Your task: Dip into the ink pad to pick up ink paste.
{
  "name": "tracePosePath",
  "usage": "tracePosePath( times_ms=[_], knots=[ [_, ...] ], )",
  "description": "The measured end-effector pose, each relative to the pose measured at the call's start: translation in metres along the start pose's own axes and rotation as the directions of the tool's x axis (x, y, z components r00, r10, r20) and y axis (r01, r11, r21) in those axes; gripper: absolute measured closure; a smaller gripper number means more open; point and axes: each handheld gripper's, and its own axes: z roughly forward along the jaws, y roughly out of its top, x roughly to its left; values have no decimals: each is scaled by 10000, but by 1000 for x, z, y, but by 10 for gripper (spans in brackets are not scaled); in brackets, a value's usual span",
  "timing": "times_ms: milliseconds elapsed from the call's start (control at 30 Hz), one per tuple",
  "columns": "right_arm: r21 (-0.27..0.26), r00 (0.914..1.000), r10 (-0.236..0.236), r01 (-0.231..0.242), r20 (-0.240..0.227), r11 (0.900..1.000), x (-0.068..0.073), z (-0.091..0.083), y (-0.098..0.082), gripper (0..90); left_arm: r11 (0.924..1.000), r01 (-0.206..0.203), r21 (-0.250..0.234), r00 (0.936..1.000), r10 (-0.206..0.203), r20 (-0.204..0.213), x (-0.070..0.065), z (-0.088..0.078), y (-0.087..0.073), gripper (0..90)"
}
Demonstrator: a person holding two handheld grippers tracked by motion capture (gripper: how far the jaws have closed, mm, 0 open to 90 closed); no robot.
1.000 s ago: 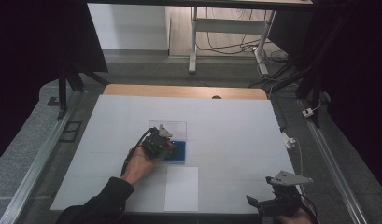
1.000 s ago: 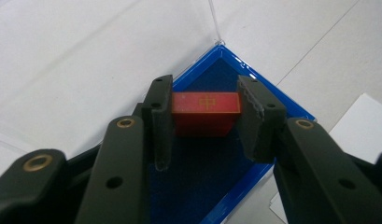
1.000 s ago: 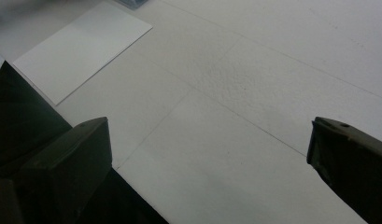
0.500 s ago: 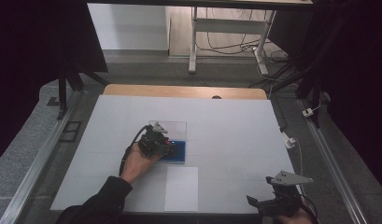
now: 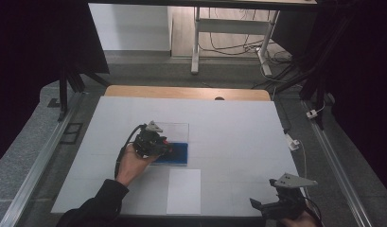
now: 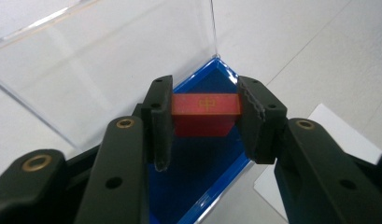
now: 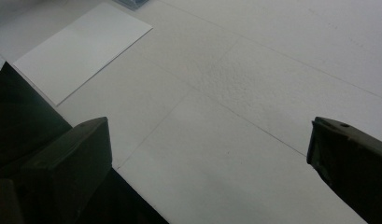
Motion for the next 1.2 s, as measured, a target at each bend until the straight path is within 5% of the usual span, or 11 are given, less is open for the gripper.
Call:
tracePosePath(
  times_ms=[700, 933, 1200],
  knots=[
    [46, 10000, -13, 13, -33, 10000, 0, 0, 0, 0, 9978, -161, 639, 9993, 182, -323, -3, 17, -9, 590],
    [83, 10000, -63, 63, -16, 9999, 1, 1, 0, 1, 9927, -857, 846, 9891, 950, -1128, -18, 20, -6, 592],
    [93, 10000, -75, 75, 1, 9999, 1, 1, 0, 1, 9985, 212, 504, 9998, -210, -38, 2, 18, -11, 592]
  ],
)
